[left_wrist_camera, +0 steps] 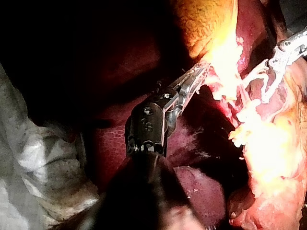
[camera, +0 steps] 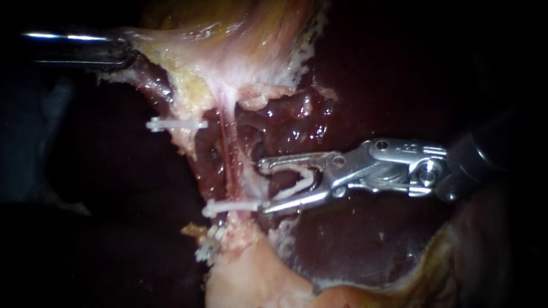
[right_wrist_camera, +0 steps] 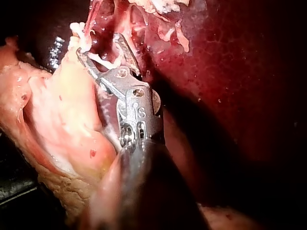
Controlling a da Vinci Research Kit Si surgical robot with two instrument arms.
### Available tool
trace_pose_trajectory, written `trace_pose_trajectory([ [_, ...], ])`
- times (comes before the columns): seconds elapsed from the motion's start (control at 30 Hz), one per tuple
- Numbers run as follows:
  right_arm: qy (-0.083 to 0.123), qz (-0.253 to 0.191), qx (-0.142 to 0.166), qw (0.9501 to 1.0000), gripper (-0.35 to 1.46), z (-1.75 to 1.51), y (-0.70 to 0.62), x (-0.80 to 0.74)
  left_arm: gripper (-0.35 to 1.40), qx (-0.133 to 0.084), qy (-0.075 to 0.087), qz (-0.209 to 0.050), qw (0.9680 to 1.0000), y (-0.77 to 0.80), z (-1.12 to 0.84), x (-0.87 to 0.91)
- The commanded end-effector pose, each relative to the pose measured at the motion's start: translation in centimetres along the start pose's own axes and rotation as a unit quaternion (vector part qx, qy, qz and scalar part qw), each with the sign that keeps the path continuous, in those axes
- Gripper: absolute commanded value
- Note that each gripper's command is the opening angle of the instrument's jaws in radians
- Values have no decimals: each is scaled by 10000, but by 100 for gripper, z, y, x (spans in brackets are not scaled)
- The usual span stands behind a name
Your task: Clipping second clip right tube
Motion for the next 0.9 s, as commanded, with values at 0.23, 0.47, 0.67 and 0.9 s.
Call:
trace_pose_trajectory([
  [0.23, 8, 109, 19, 9999, 49, -2, -9, 8, -35, 2, -4, -1, 10000, 0, 0, 0],
  [0.47, 18, 218, 25, 9998, 49, -1, -17, 16, -35, 2, -4, 0, 10000, 0, 0, 0],
  [0.67, 27, 313, -5, 9995, 49, 8, -14, 19, -35, 3, -4, -1, 10000, 0, 0, 0],
  [0.9, 37, 338, -63, 9994, 49, 27, -4, 19, -35, 3, -4, -1, 10000, 0, 0, 0],
])
